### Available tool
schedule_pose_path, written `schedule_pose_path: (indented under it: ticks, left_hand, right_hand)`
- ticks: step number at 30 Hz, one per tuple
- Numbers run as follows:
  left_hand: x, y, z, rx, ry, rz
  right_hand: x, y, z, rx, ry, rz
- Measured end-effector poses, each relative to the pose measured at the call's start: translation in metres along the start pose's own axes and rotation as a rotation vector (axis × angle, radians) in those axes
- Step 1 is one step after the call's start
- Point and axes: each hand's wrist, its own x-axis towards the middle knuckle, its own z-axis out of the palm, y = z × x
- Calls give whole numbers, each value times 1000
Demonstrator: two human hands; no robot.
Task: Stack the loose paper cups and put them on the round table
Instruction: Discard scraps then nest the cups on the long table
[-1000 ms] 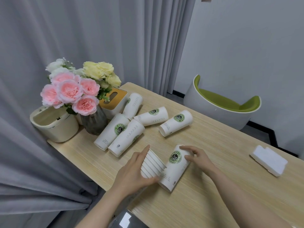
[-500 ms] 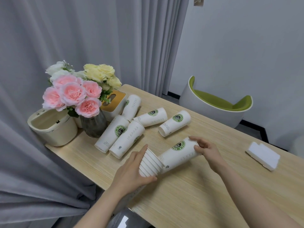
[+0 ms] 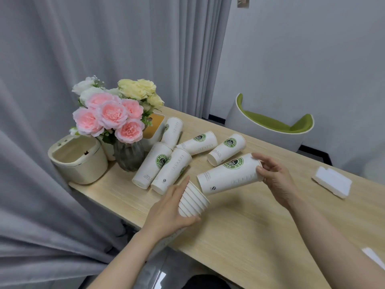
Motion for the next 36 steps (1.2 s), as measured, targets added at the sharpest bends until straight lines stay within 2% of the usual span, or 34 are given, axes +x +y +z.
schedule_pose_path:
  ticks: [12,17,19,36]
  left_hand:
    - [33,-6,0,-71,-33,11]
    - [54,-6,-3,-116,-102,32]
    - [62,-5,-4,-171,-91,22]
    - [109,-21,7,-160,-129,-82]
  right_hand:
    - [5,7,38,46,-177,26]
    - [19,14,56,-47,-401,79]
    - [22,19,66,-54,-439,92]
    - [54,53,95,14,-405,216]
